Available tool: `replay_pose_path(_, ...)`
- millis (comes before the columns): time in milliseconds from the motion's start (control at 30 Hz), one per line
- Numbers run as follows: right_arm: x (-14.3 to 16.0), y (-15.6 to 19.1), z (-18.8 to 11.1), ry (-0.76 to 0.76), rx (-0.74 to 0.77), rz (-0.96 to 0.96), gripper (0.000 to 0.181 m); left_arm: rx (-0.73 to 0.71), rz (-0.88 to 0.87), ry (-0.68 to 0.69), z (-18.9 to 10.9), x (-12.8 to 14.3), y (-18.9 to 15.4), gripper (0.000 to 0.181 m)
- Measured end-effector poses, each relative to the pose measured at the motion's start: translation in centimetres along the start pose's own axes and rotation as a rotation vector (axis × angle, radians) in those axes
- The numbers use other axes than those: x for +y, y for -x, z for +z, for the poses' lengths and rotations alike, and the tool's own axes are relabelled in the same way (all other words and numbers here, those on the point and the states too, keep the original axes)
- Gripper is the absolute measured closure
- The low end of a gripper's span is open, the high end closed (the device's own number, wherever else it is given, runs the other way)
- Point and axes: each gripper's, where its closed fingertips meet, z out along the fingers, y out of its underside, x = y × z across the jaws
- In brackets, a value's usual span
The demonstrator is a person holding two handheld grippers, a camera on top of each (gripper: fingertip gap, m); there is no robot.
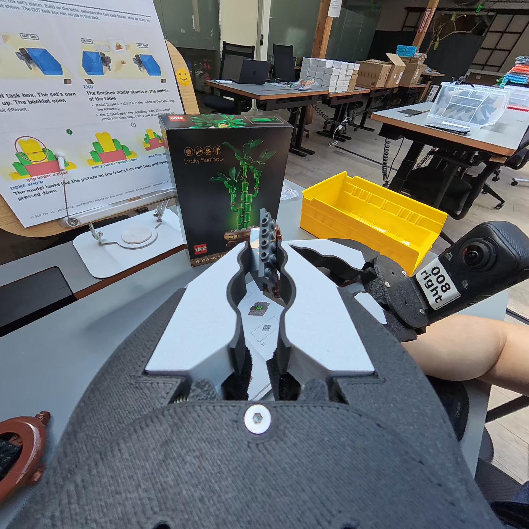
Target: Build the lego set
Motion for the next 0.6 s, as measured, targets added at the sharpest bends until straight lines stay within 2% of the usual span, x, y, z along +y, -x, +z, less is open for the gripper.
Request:
replay_pose_path(167, -0.5, 0.0, 0.0, -0.016, -0.009, -0.012, 0.150, 0.037, -0.030, -0.008, -0.1, -0.4, -0.2, 0.166)
replay_pose_path(400, -0.7, 0.3, 0.0, -0.026, -0.021, -0.048, 0.150, 0.026, 0.028, -0.013, -0.5, -0.5, -0.4, 0.166)
replay_pose_path(600, -1.1, 0.7, 0.1, -0.042, -0.063, -0.011, 0.149, 0.112, -0.044, -0.030, -1.1, -1.0, -0.9, 0.167)
